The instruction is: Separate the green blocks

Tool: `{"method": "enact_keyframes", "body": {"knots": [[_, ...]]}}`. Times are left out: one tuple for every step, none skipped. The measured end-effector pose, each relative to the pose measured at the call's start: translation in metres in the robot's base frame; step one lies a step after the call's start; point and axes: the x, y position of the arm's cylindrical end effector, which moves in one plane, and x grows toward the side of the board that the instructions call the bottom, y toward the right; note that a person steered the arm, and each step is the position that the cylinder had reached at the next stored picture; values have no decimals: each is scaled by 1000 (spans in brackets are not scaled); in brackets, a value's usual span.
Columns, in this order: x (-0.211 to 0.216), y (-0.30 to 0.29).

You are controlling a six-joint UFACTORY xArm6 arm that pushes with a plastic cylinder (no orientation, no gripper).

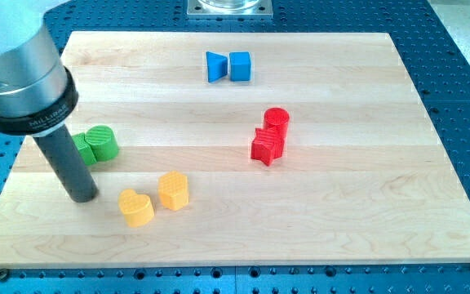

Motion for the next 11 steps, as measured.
{"method": "enact_keyframes", "body": {"knots": [[-1,0],[-29,-20],[-52,-22],[-78,-20],[-62,-11],[-60,21],[-83,50],[-82,57],[-39,123],[-58,140],[-58,108]]}}
